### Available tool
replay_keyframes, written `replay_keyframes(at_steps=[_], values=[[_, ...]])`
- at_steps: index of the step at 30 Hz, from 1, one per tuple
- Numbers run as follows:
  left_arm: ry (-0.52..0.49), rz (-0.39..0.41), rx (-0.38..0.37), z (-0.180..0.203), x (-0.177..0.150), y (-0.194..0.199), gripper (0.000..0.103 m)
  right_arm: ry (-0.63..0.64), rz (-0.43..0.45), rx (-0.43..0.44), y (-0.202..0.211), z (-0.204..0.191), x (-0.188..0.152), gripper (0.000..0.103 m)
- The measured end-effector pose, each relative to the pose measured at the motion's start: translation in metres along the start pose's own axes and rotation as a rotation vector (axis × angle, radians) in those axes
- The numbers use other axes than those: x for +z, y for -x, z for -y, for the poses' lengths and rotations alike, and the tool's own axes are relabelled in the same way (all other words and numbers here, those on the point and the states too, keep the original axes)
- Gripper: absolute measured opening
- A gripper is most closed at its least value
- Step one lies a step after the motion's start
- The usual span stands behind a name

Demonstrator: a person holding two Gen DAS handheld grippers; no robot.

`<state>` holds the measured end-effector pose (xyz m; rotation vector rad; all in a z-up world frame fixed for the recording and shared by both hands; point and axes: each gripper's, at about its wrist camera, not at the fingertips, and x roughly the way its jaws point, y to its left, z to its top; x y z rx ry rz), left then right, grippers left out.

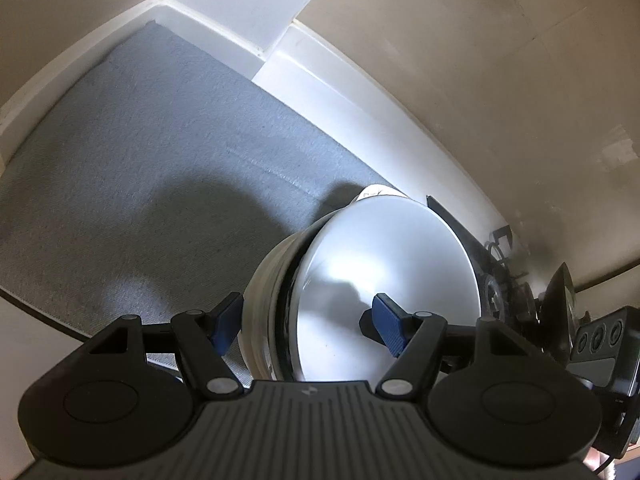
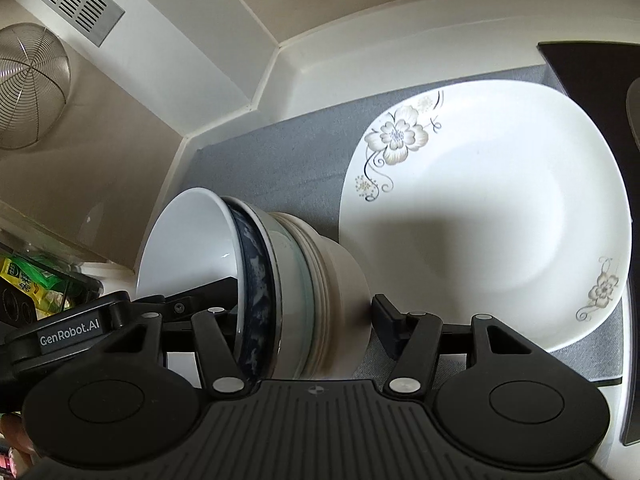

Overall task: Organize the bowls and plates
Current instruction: 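Carry the bowl stack over the floral plates and lower it onto them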

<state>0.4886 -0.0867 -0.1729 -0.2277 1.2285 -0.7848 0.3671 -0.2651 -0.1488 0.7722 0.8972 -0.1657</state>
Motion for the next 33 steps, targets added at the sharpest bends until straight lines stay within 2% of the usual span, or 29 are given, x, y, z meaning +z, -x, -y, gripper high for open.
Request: replay_keyframes(at_steps=[9, 22, 25, 27, 28, 33], values=[[-0.032, 0.006, -0.021, 0.020, 0.008, -0.004, 0.074, -0.003, 0.043, -0.004, 0.015, 0.008, 0.012, 0.061], [-0.145, -0.070, -0.080, 0.080, 0.018, -0.056, 0.073, -0.112, 0.139, -0.073, 0.050, 0.070, 0.031, 0.061], [-0.202, -0.062, -0.074, 0.094, 0.016, -0.065, 0.073, -0.103, 0.143, -0.112, 0.048, 0.080, 0.033, 0.052], [-0.225, -0.074, -0.064, 0.100, 0.017, -0.073, 0.073, -0.144, 0.124, -0.127, 0.040, 0.094, 0.033, 0.052], [-0.235, -0.071, -0.059, 0.101, 0.017, -0.077, 0.073, -0.183, 0.111, -0.107, 0.036, 0.104, 0.033, 0.051], [-0.209, -0.103, -0.021, 0.100, 0.022, -0.099, 0.069, -0.170, 0.139, -0.131, 0.029, 0.113, 0.039, 0.043]])
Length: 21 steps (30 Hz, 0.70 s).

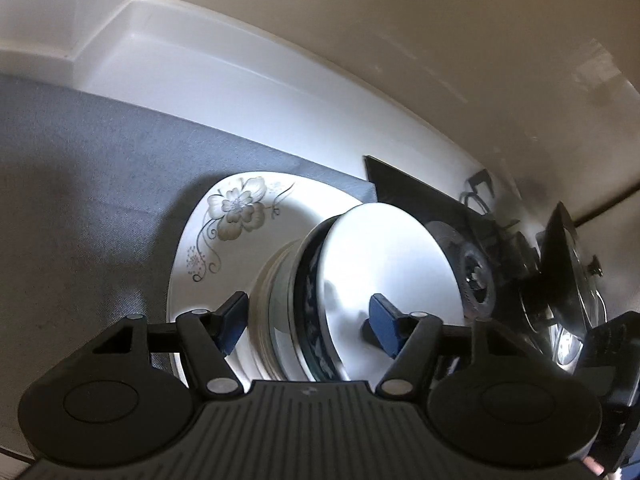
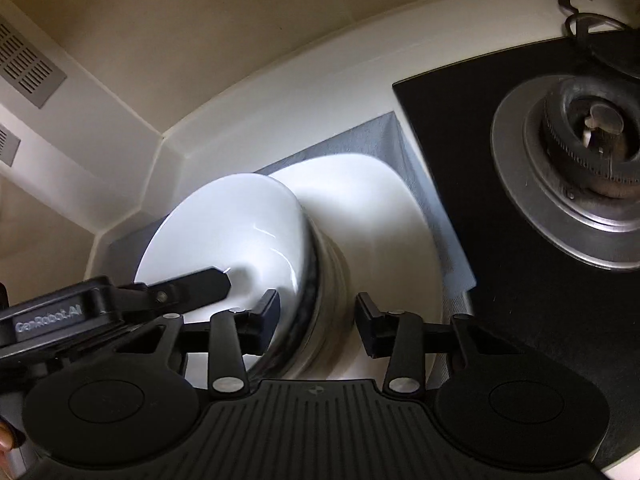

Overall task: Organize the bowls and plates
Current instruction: 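Carry the bowl stack over the floral plates and lower it onto them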

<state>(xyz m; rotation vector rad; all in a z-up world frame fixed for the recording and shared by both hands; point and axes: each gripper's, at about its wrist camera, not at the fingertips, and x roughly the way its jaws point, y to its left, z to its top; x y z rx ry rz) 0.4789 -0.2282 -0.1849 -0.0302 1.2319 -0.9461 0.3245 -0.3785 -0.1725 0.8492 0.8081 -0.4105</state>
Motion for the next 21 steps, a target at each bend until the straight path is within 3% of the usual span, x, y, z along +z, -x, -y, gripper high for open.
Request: replay_keyframes(at_steps=[5, 7, 10, 14, 21], values=[[0.021, 0.008, 0.010, -0.002, 0.007, -0.005, 0.070, -0.014, 0.007, 0.014, -0.010, 0.001, 0.008, 0.040], [0.011, 0.039, 0.043, -0.002, 0.007, 0.000, 0.089, -0.017, 0.005, 0.012, -0.012, 0.000, 0.009, 0.040], [-0.011, 0.081, 0.069, -0.002, 0.008, 0.013, 0.103, 0.004, 0.019, 0.016, -0.003, -0.001, 0.009, 0.045], [-0.035, 0.114, 0.106, 0.000, 0.006, 0.033, 0.102, 0.049, 0.077, -0.019, 0.018, -0.007, 0.004, 0.070], [-0.132, 0.126, 0.202, 0.011, -0.012, 0.063, 0.103, 0.168, 0.125, -0.069, 0.054, -0.025, -0.019, 0.079]])
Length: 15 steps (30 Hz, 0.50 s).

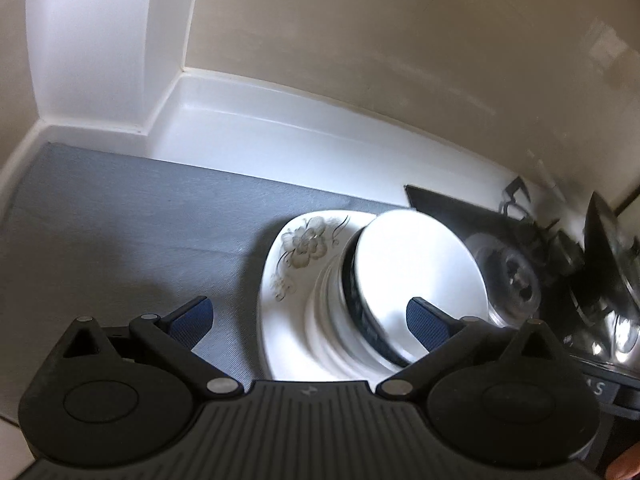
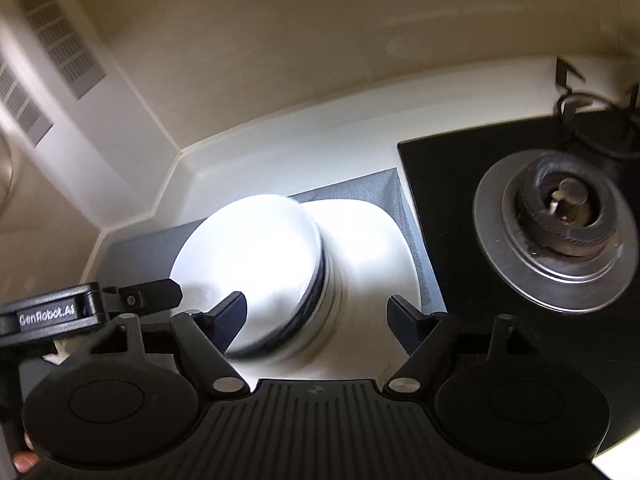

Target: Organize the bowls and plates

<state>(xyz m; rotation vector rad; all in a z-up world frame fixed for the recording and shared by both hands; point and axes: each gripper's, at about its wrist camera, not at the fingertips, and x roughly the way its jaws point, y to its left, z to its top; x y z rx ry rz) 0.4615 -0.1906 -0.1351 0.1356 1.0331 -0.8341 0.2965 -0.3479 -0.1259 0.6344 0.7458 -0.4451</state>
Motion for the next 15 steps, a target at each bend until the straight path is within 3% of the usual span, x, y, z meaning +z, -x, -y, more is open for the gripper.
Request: replay_keyframes(at_steps=[7, 15], values=[[-0.089, 0.019, 0.059, 0.004, -0.019, 0.030, 0.103, 0.107, 0.019, -0.027, 0.025, -0.022, -0.021, 0.083], [-0.133, 0.020, 0.089, 0.007, -0.041, 0.051, 0.103, 0.087, 0.018, -0.039, 0.041, -0.028, -0.034, 0.085]])
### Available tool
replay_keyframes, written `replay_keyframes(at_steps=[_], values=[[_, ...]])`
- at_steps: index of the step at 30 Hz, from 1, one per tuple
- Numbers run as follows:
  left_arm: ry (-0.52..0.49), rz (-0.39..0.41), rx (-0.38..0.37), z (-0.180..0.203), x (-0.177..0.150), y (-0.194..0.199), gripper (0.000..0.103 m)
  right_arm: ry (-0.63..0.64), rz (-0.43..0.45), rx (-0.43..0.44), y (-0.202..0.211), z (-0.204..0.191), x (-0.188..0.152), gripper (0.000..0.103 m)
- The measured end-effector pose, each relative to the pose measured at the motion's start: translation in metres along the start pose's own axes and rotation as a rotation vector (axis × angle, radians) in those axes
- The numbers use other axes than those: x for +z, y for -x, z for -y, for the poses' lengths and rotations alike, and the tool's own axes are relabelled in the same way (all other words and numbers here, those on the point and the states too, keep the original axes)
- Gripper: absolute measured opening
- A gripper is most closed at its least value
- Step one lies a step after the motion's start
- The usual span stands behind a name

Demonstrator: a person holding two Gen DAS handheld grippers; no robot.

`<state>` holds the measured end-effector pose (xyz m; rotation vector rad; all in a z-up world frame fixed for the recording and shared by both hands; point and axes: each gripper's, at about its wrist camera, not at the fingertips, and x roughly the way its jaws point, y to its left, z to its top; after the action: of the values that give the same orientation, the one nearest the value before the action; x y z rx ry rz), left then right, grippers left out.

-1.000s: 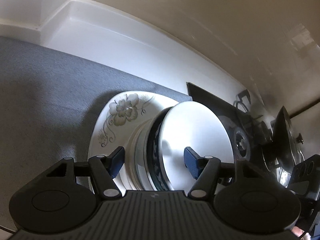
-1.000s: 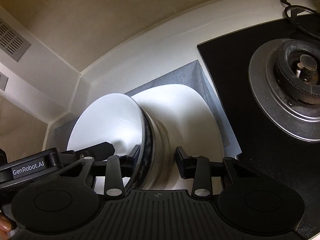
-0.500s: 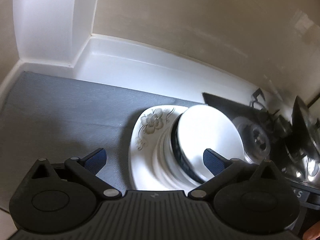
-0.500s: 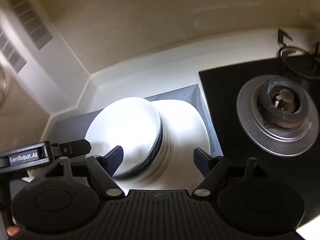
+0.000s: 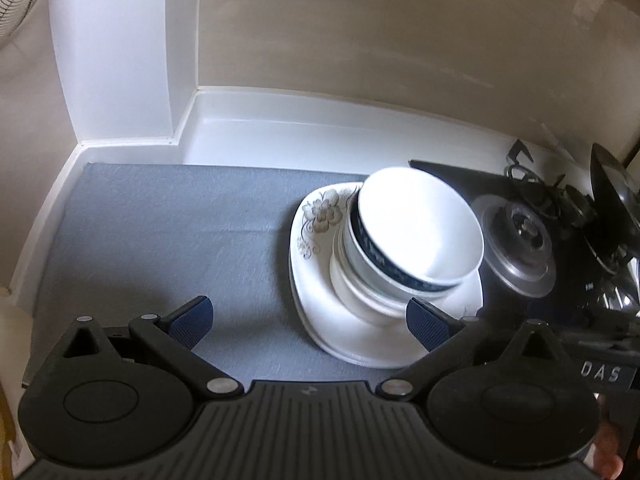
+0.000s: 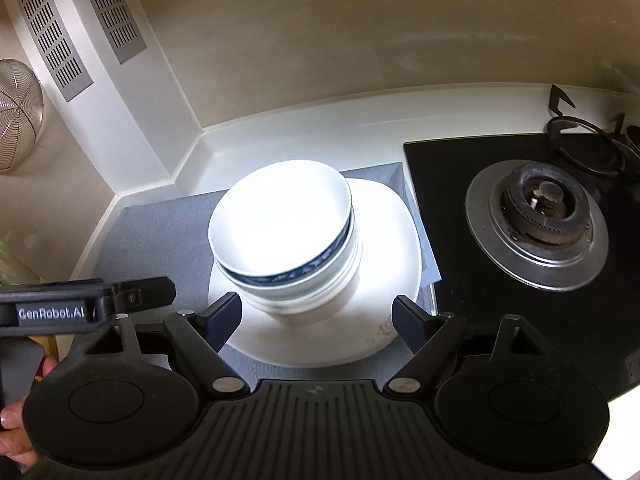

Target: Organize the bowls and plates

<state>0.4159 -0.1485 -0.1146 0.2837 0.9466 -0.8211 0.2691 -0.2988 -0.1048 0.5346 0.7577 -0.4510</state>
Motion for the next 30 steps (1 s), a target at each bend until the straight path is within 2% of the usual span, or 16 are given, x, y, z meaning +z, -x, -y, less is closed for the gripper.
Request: replay_keyframes(at_steps=[13, 17, 23, 26, 30], values=[[-0.059, -0.037, 0.033, 0.002, -0.019, 0.001, 0.103, -0.024, 0.015, -0.021, 0.013, -0.001, -0.019, 0.086], [0.005, -0.055, 0.055, -0.008, -0.022, -0.011, 0.103, -0.020, 0.051, -0.024, 0.016, 0.015, -0.014, 0.086], [0.110, -0.087, 0.107, -0.018, -0.023, -0.043, 0.103, 0.045, 0.067, 0.053, -0.008, 0.056, 0.000, 0.086], [0.150, -0.114, 0.118, -0.020, -0.022, -0.064, 0.103, 0.064, 0.009, 0.121, -0.029, 0.075, 0.007, 0.086], [0.153, -0.135, 0.155, -0.018, -0.020, -0.086, 0.103, 0.036, -0.119, 0.208, -0.062, 0.090, 0.006, 0.085]])
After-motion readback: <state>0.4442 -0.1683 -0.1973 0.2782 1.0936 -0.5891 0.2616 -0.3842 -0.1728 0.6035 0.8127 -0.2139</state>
